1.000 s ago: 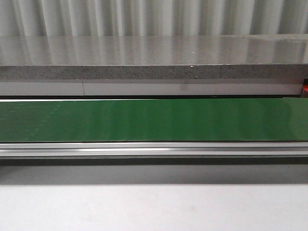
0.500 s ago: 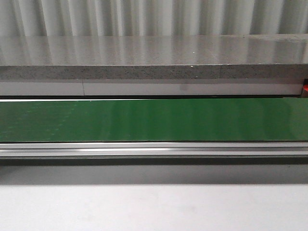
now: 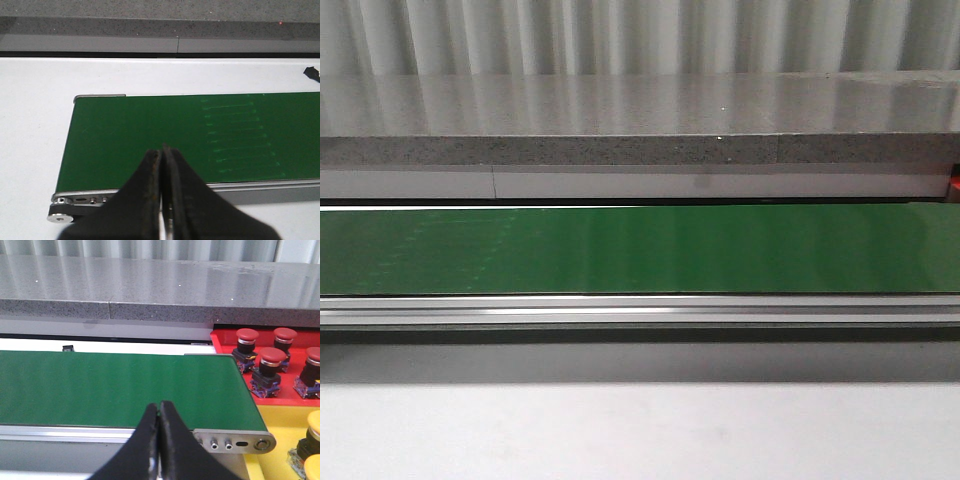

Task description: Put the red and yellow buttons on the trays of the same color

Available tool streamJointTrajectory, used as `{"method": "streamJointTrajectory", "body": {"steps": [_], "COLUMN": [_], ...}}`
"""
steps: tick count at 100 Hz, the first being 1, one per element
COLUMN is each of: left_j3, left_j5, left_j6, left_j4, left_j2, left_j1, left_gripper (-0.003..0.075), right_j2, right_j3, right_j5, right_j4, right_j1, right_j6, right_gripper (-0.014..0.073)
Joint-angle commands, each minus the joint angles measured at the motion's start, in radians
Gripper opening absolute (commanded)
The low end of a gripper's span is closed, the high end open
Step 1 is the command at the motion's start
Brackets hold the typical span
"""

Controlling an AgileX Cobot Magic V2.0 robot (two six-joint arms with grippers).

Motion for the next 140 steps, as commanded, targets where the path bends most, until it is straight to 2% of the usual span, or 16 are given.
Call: {"method": "streamJointTrajectory", "body": {"steps": [1,81,97,118,125,135,140], "left_j3": [-0.028,-0.027,0.000,0.130,0.189,0.276,0.313], "left_j5": [-0.074,-0.083,-0.189,-0.355,-0.404,-0.443,-0.450], "left_j6": [-0.002,-0.002,-0.006,-0.017,-0.078,-0.231,-0.250], "left_j4": [-0.008,-0.004,0.022,0.048,0.107,0.238,0.257], "left_j2": [0.002,0.002,-0.023,-0.125,-0.176,-0.252,-0.288], "left_j1": [-0.010,-0.010,-0.010,-0.010,-0.010,-0.010,-0.010], "left_gripper": [-0.0020,-0.0020,-0.0020,-0.0020,-0.0020,-0.0020,-0.0020], "right_j2": [-0.013,-0.013,-0.013,-0.013,-0.013,-0.013,-0.013], "right_j3": [0.001,0.001,0.001,0.001,0.001,0.001,0.001], "right_j5": [-0.083,-0.083,-0.083,-0.083,-0.083,-0.083,-0.083], "right_j4": [-0.011,-0.011,-0.011,-0.011,-0.011,-0.011,-0.011], "right_j1": [-0.001,-0.001,-0.001,-0.001,-0.001,-0.001,-0.001], "right_j6": [0.003,0.003,0.003,0.003,0.003,0.003,0.003], "right_gripper": [-0.0067,-0.0067,-0.0067,-0.0067,-0.0067,-0.0067,-0.0067]}}
